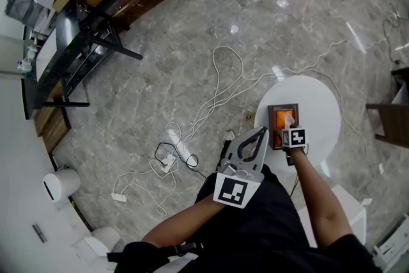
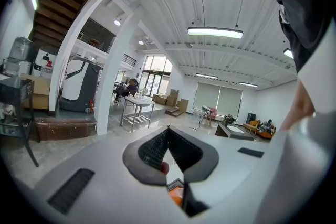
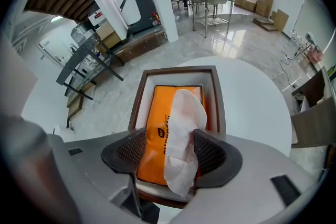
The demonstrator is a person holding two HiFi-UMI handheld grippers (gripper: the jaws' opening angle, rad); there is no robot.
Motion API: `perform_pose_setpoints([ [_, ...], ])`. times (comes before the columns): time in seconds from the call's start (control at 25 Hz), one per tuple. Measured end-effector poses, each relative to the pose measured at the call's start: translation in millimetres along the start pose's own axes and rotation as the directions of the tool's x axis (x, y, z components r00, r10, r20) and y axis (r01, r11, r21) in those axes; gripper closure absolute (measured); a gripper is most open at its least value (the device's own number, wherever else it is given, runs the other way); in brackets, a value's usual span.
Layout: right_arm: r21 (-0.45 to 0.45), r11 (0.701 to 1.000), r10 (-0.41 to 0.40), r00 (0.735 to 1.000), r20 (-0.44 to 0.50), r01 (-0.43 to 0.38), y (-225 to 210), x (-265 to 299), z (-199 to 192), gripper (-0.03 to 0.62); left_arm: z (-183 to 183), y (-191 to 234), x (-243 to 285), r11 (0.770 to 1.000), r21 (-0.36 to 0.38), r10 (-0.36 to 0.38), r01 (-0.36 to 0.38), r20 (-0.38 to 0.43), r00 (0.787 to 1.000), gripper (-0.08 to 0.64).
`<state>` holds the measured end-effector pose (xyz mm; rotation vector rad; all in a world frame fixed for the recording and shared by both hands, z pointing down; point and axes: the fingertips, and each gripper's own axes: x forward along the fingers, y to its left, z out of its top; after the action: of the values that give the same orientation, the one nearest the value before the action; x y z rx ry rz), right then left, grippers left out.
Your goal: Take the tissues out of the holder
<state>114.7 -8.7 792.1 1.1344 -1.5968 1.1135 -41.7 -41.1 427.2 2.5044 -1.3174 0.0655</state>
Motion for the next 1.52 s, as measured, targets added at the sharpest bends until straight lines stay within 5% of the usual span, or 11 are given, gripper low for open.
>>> perform_pose_setpoints([
  [0.44,0.075,0.997,-0.008,1.0,-0.012,0.009,-3.8,10.9,-0.1,0.321,-5.9,9.6,0.7,1.0,-0.009,0.012,-0.012,-0.01,1.0,0.56],
  [0.6,0.069,0.995,-0.069,0.997,-0.033,0.071,-7.5,3.6,0.2,0.321,-5.7,14.9,-2.6,0.999,0.013,0.034,-0.034,-0.014,0.999,0.561],
  [0.96,0.034,0.999,-0.026,1.0,0.011,0.026,-1.3,13.9,9.1,0.321,-14.6,38.5,-15.1,0.995,-0.032,0.093,-0.094,-0.04,0.995,0.56],
  [1.52,0.032,0.994,-0.109,0.994,0.012,0.109,-5.9,-3.6,-1.6,0.328,-12.5,32.6,-22.8,0.998,-0.03,0.059,-0.059,-0.023,0.998,0.561],
])
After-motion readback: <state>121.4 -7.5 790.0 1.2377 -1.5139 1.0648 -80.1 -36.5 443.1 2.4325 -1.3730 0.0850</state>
